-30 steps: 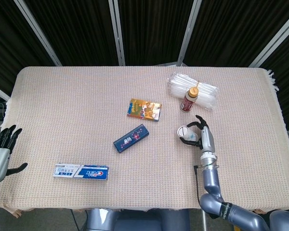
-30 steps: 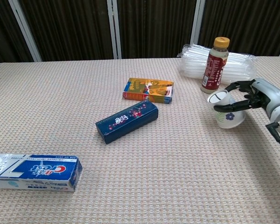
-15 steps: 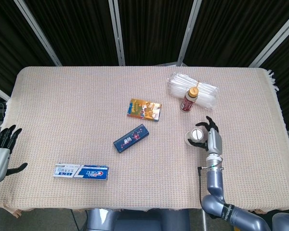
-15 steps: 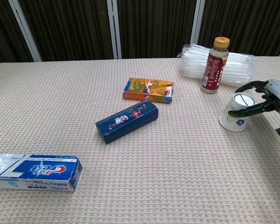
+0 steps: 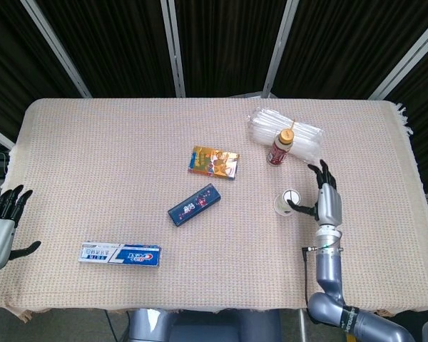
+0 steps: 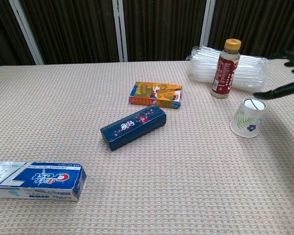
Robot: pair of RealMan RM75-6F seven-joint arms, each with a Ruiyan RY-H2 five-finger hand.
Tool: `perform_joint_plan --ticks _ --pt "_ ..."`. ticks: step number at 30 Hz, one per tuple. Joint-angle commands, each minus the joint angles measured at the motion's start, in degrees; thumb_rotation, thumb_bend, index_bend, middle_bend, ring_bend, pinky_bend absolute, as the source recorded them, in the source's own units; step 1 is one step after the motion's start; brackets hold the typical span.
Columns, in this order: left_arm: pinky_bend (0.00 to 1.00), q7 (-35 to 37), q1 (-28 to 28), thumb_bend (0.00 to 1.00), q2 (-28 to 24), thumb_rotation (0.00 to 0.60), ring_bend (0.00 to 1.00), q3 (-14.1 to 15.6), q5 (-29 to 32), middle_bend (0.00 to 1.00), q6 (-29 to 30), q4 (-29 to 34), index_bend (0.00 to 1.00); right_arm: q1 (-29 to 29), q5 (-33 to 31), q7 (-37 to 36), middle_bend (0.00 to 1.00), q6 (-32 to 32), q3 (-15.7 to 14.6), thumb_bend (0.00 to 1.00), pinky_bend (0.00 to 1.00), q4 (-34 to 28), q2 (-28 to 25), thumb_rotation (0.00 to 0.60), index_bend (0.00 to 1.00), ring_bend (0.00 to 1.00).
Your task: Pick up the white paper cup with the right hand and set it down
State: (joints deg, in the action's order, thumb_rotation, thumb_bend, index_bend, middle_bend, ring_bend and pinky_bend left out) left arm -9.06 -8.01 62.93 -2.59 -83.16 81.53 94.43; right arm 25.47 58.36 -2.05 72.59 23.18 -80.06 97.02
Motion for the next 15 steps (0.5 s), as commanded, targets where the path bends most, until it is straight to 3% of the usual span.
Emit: perform_joint_plan --ticks 1,5,8,11,15 --pt "0.00 0.08 -0.01 0.00 -0.01 0.600 0.00 -0.02 0.01 0.00 -0.01 -0.01 0.00 -0.20 2.28 4.71 0.00 0.37 1.60 0.12 0.00 -7.05 -8.44 0.600 0.18 0.00" --pt "0.00 0.08 0.00 0.00 0.03 0.600 0.00 -0.02 -0.01 0.00 0.03 -0.05 0.00 -1.48 2.62 10.33 0.00 -1.71 -0.07 0.08 0.00 -10.61 -16.43 0.600 0.16 0.00" --pt "0.00 -0.19 0.00 0.00 0.12 0.600 0.00 -0.07 0.06 0.00 0.10 -0.01 0.00 -3.41 6.61 13.50 0.00 -1.66 -4.24 0.06 0.00 -9.33 -21.11 0.600 0.10 0.00" --pt "0.00 -0.65 -0.01 0.00 0.25 0.600 0.00 -0.15 0.19 0.00 0.18 0.12 0.00 -4.85 9.66 13.97 0.00 -0.66 -7.35 0.04 0.00 -6.88 -21.98 0.600 0.04 0.00" --pt "0.00 -0.69 -0.06 0.00 0.27 0.600 0.00 -0.21 0.32 0.00 0.09 0.26 0.00 -5.03 10.30 14.59 0.00 -0.66 -8.34 0.04 0.00 -6.48 -22.47 0.600 0.02 0.00"
